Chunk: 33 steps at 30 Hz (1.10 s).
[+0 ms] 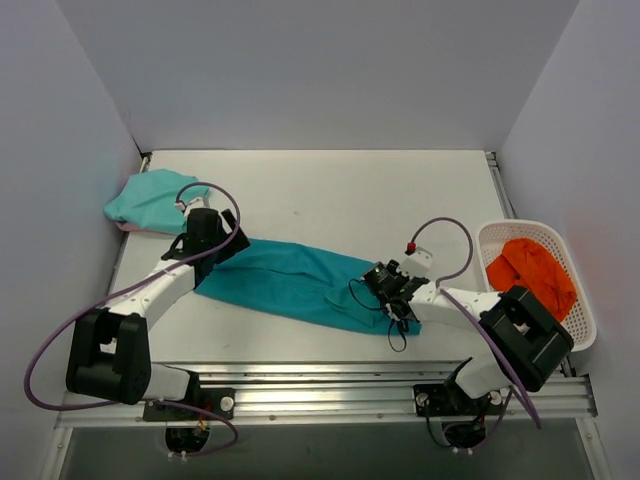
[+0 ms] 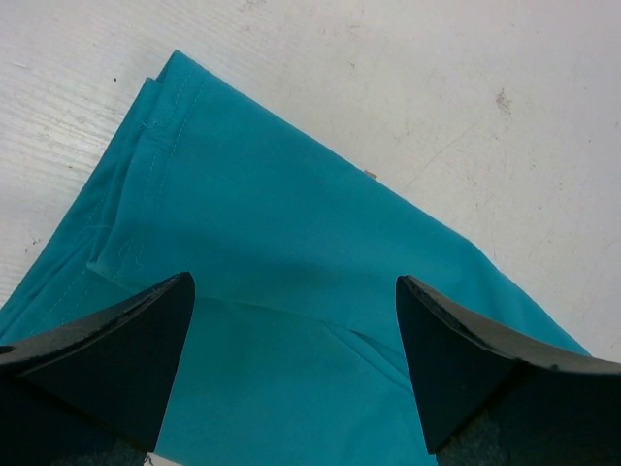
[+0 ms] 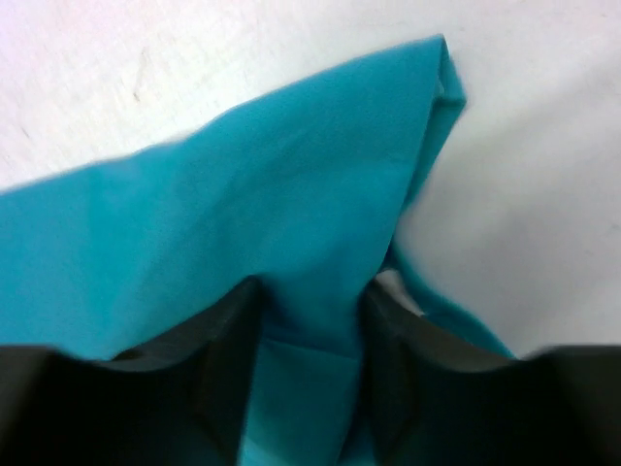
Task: Fold and stack the t-shirts
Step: Fold the tshirt
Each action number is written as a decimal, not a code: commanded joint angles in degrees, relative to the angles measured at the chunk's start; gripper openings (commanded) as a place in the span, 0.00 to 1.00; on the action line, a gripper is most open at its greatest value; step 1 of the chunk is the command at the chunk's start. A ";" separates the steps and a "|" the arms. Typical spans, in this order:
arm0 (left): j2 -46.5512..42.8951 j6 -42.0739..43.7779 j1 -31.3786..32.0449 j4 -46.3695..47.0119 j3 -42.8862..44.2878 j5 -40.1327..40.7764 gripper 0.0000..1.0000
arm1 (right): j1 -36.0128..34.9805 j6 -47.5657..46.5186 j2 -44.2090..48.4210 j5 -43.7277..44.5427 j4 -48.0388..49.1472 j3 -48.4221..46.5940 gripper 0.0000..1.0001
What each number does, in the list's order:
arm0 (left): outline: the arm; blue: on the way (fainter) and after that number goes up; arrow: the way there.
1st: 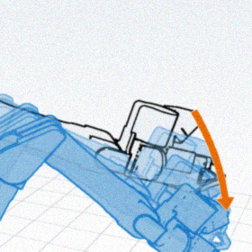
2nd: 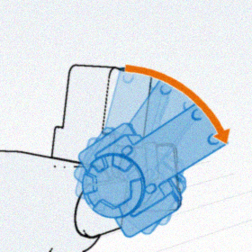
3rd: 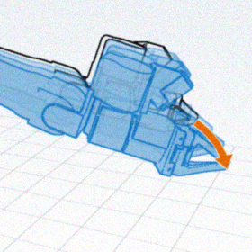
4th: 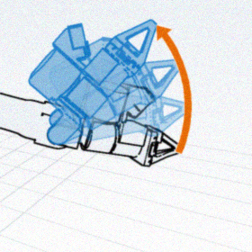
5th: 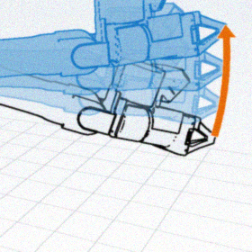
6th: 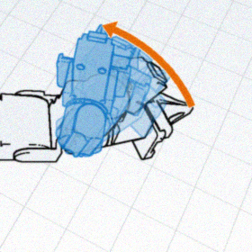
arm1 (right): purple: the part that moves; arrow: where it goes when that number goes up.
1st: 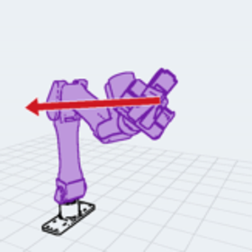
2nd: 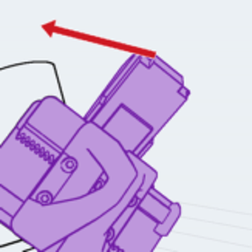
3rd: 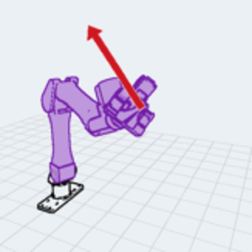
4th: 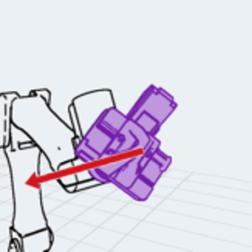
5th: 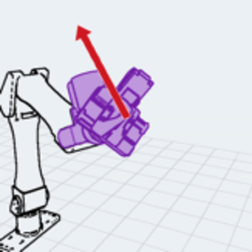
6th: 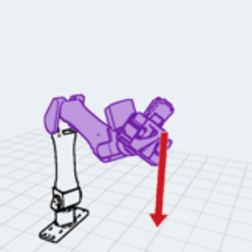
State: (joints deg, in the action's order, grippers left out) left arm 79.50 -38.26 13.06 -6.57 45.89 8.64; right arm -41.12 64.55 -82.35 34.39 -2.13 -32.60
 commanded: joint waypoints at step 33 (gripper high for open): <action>-4.89 1.35 -1.72 0.50 2.71 -1.96 0.94 | 27.85 -29.04 -51.13 -14.45 20.75 -83.89 1.00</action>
State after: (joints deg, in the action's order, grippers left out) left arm 76.66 -38.02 11.64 -6.46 46.13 7.22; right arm -12.21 38.76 -148.16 19.20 8.23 -124.64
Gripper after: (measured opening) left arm 0.940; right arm 0.996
